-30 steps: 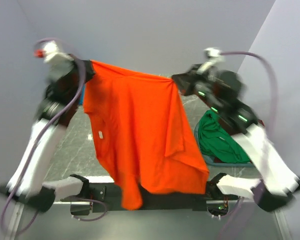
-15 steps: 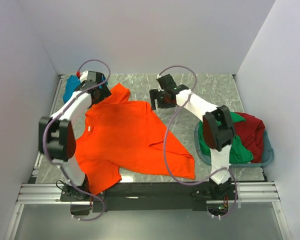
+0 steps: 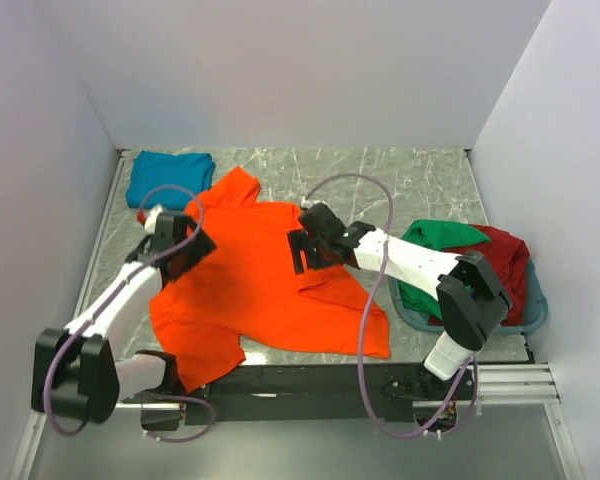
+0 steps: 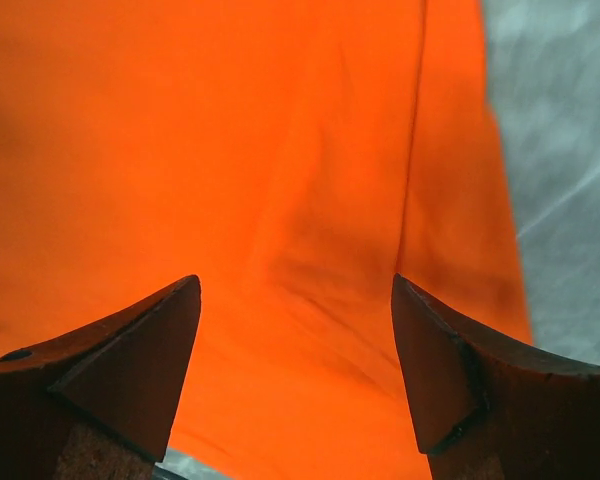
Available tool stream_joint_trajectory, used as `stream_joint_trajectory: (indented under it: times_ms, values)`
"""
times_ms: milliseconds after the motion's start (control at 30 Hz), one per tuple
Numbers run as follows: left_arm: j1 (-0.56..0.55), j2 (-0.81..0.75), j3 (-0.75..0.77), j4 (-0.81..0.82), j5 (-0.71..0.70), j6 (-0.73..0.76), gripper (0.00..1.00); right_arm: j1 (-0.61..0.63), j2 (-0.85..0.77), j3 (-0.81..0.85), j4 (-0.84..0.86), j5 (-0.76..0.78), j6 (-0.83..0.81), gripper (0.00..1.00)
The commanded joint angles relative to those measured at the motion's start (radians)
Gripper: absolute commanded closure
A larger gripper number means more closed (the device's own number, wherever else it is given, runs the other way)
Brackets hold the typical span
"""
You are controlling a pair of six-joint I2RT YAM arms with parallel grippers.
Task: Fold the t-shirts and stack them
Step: Flatten the tshirt out
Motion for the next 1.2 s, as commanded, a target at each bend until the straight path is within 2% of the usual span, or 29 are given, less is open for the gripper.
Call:
stream_joint_trajectory:
  times_ms: [0,67,167,200,333,667,767,900,1033,1167]
  values:
    - [-0.005,-0.08,-0.096,0.068,0.061,-0.052,0.01,-0.011,-0.06,-0.075,0.064,0.06,0.117,0.18]
    - [-0.005,-0.104,-0.136,0.067,0.05,-0.067,0.0,-0.011,-0.057,-0.1,0.071,0.068,0.143,0.2]
    - [-0.005,-0.109,-0.168,0.068,0.044,-0.083,0.01,-0.011,-0.033,-0.119,0.1,0.051,0.158,0.27]
    - [-0.005,-0.106,-0.176,0.074,0.042,-0.083,0.0,-0.011,-0.018,-0.117,0.1,0.048,0.16,0.33]
    - [-0.005,-0.086,-0.182,0.062,0.026,-0.092,0.0,-0.014,0.013,-0.102,0.1,0.074,0.16,0.44]
    - [-0.005,-0.084,-0.191,0.047,-0.014,-0.098,0.0,-0.022,0.094,-0.091,0.084,0.082,0.16,0.48]
    - [-0.005,-0.078,-0.193,0.042,-0.025,-0.098,0.01,-0.022,0.105,-0.091,0.081,0.077,0.154,0.62]
    - [-0.005,-0.071,-0.193,0.042,-0.033,-0.101,0.0,-0.02,0.085,-0.096,0.078,0.085,0.149,0.86]
    - [-0.005,-0.055,-0.191,0.048,-0.033,-0.102,0.01,-0.022,0.068,-0.1,0.075,0.098,0.138,0.99]
    - [-0.005,-0.045,-0.193,0.045,-0.036,-0.107,0.01,-0.022,0.061,-0.099,0.075,0.121,0.12,1.0]
